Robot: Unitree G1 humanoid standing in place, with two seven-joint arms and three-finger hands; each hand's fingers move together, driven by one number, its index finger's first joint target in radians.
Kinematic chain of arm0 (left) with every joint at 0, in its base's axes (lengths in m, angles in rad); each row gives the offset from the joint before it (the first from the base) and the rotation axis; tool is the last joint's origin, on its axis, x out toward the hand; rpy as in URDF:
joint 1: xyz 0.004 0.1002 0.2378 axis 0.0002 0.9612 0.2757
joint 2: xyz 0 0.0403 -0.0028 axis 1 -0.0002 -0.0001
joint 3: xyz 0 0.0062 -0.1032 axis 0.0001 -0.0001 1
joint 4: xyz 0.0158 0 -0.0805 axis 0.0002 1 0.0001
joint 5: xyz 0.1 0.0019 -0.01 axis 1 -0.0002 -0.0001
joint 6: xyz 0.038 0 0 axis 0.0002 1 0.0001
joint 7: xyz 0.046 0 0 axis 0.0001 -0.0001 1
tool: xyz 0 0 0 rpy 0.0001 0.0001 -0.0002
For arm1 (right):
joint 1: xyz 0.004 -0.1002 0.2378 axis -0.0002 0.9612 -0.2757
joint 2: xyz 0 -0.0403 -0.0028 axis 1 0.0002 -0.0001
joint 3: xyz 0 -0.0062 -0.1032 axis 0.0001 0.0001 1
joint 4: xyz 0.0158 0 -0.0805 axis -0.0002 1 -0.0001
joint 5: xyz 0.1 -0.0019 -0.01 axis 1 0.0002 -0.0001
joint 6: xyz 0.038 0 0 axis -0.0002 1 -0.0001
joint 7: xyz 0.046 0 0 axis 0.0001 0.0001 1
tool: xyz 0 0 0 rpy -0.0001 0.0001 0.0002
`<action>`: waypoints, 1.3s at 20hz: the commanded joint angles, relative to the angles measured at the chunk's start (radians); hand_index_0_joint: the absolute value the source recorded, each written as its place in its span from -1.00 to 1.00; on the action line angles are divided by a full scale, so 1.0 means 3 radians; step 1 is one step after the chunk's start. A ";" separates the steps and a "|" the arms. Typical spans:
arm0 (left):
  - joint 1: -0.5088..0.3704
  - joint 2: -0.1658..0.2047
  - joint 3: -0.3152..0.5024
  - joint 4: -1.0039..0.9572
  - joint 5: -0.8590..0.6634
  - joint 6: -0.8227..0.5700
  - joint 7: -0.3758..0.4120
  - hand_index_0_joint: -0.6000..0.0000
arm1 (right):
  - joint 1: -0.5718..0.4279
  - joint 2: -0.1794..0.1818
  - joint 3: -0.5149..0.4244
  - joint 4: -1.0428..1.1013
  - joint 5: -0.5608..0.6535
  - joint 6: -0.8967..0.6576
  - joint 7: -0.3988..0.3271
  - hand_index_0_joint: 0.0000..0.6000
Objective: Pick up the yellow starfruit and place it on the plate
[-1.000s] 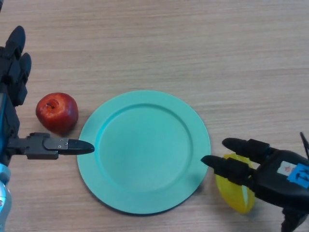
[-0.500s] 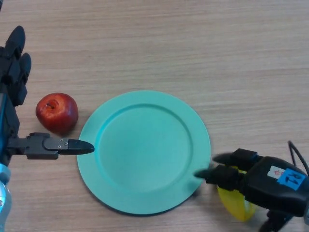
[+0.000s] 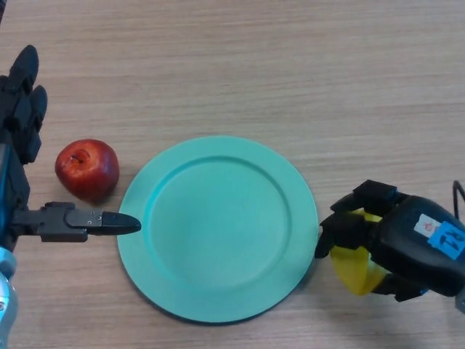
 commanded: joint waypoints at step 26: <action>-0.0104 0.0144 0.0215 -0.0170 0.0072 -0.0481 0.0030 1.00 | -0.0483 0.0208 0.0454 0.0052 0.1429 0.0470 0.0438 1.00</action>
